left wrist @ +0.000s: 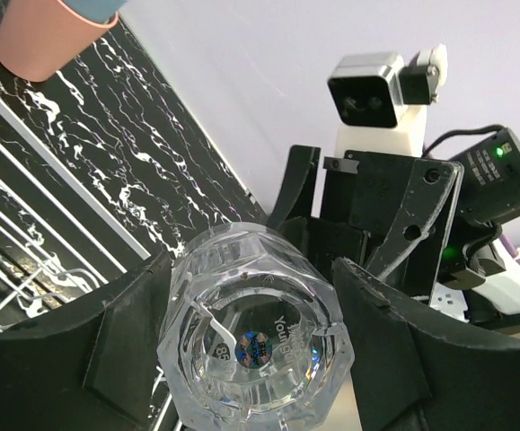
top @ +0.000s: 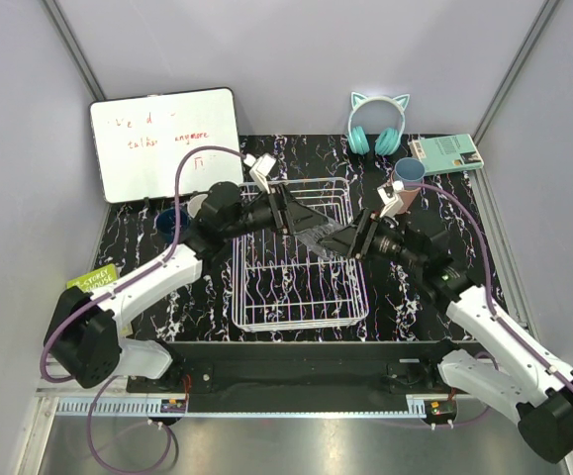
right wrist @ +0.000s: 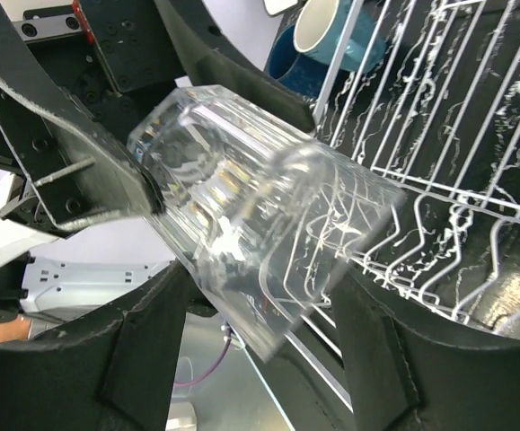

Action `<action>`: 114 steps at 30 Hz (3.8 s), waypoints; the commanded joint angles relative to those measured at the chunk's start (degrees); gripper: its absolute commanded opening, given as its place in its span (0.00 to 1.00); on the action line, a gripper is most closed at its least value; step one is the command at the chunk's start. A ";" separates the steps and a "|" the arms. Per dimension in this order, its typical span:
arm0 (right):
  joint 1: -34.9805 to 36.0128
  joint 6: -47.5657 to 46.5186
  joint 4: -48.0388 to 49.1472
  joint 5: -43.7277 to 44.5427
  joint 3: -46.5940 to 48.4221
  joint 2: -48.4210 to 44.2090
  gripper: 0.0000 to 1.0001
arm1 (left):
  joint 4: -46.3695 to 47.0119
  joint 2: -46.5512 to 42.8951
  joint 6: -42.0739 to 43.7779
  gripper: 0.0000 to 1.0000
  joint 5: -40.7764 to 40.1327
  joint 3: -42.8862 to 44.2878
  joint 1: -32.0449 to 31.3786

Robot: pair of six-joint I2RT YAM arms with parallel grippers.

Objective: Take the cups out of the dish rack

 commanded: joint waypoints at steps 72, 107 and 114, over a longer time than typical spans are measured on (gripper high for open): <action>-15.67 -3.74 -54.04 38.59 41.58 45.99 0.00 | -41.36 -12.51 5.39 0.99 -39.70 -4.91 1.02; -15.85 -5.93 -46.58 34.55 30.07 44.08 0.21 | -42.68 -7.94 6.44 0.99 -38.82 -3.68 -1.61; -15.76 -6.55 -46.58 32.79 31.21 38.19 0.33 | -43.65 -9.07 7.41 0.99 -39.96 -3.59 -2.40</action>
